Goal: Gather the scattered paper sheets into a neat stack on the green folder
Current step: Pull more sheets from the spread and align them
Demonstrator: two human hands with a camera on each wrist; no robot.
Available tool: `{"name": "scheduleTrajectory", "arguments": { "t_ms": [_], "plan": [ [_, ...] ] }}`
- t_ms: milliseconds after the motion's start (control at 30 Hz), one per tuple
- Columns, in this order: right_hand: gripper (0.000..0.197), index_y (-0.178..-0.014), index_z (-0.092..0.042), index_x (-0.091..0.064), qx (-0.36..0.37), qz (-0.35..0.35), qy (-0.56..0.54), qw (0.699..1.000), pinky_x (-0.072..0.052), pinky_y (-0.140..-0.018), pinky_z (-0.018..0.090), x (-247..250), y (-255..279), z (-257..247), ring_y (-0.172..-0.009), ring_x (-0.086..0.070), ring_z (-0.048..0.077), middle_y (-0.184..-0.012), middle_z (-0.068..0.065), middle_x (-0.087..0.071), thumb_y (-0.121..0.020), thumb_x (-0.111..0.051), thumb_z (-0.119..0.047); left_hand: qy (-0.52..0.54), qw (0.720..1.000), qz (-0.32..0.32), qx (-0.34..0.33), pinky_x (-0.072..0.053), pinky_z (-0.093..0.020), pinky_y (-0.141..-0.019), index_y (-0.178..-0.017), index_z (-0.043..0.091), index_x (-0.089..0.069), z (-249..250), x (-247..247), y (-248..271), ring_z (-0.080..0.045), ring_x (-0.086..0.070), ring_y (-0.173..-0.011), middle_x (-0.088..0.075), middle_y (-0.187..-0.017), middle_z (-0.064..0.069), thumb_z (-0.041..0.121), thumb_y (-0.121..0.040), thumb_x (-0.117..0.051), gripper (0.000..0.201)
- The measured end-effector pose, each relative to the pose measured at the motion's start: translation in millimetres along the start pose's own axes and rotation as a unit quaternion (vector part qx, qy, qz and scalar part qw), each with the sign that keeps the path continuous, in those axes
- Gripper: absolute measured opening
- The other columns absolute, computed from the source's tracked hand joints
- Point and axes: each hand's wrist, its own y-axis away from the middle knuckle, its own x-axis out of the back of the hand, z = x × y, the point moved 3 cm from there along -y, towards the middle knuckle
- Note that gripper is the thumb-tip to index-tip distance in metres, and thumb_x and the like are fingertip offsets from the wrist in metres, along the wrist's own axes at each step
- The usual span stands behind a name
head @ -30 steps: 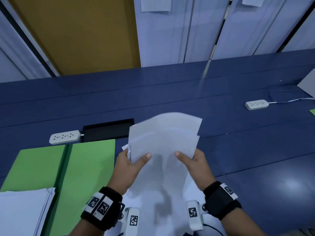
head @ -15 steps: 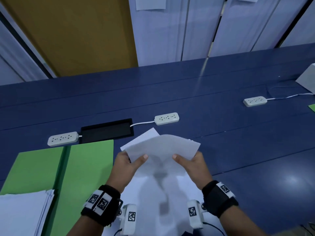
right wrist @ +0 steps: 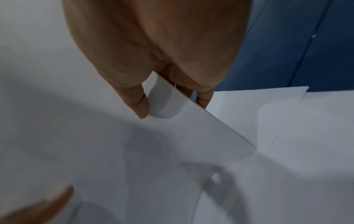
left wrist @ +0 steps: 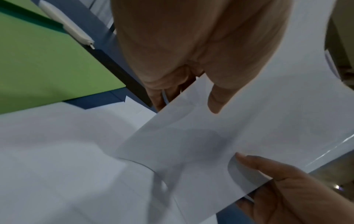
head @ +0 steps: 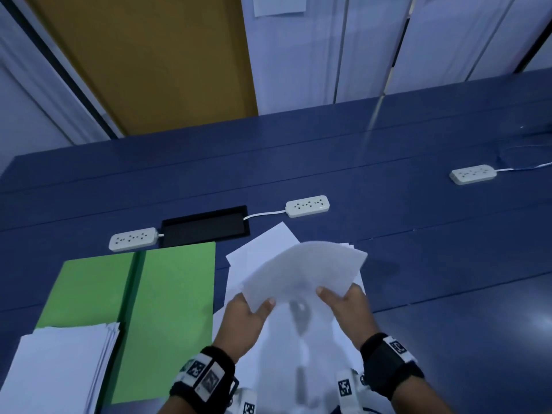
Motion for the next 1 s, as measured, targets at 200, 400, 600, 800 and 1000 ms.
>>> {"name": "scheduleTrajectory", "arguments": {
  "t_ms": [200,400,600,800,1000],
  "plan": [
    [0.019,-0.113,-0.013,-0.077,-0.021,-0.031,-0.035,0.999,-0.057,-0.097,0.039,17,31,-1,-0.105,-0.076,0.021,-0.109,0.002,-0.081,-0.099,-0.068,-0.004,-0.037,0.998,-0.037,0.021,-0.047,-0.020,-0.069,-0.097,-0.002,-0.075,-14,-5,46,0.003,-0.058,-0.055,-0.068,-0.058,0.013,0.032,-0.099,-0.068,0.035],
    [0.022,-0.110,-0.011,-0.077,-0.054,-0.036,-0.021,0.998,-0.056,-0.092,0.041,3,62,2,-0.098,-0.077,0.021,-0.103,0.004,-0.082,-0.095,-0.069,0.002,-0.052,0.996,-0.068,-0.005,-0.058,-0.034,-0.089,-0.120,0.009,-0.073,-22,18,64,0.000,-0.071,-0.091,-0.078,-0.094,0.015,0.068,-0.089,-0.057,0.068],
    [0.019,-0.106,-0.010,-0.079,-0.045,-0.074,-0.001,0.996,-0.055,-0.089,0.038,-50,75,-19,-0.098,-0.077,0.024,-0.102,0.006,-0.082,-0.095,-0.068,0.002,-0.059,0.996,-0.049,-0.036,-0.059,-0.030,-0.081,-0.112,0.017,-0.075,-19,79,62,0.001,-0.072,-0.091,-0.078,-0.097,0.012,0.037,-0.097,-0.060,0.029],
    [0.023,-0.115,-0.014,-0.077,-0.014,-0.151,0.022,0.988,-0.056,-0.094,0.038,-127,81,-49,-0.106,-0.076,0.022,-0.111,0.004,-0.080,-0.099,-0.065,-0.002,-0.056,0.998,-0.012,-0.040,-0.058,-0.048,-0.089,-0.115,0.016,-0.073,-32,166,62,-0.016,-0.072,-0.102,-0.077,-0.108,0.004,0.043,-0.094,-0.056,0.038],
    [0.042,-0.131,-0.027,-0.064,0.016,-0.185,0.044,0.982,-0.057,-0.089,0.031,-229,94,-48,-0.109,-0.073,0.019,-0.118,-0.003,-0.077,-0.100,-0.060,0.001,0.045,0.994,0.078,-0.060,-0.052,-0.024,-0.101,-0.138,0.028,-0.060,-65,255,82,-0.002,-0.064,-0.121,-0.070,-0.128,0.017,0.010,-0.104,-0.057,0.038]
  ]
}}
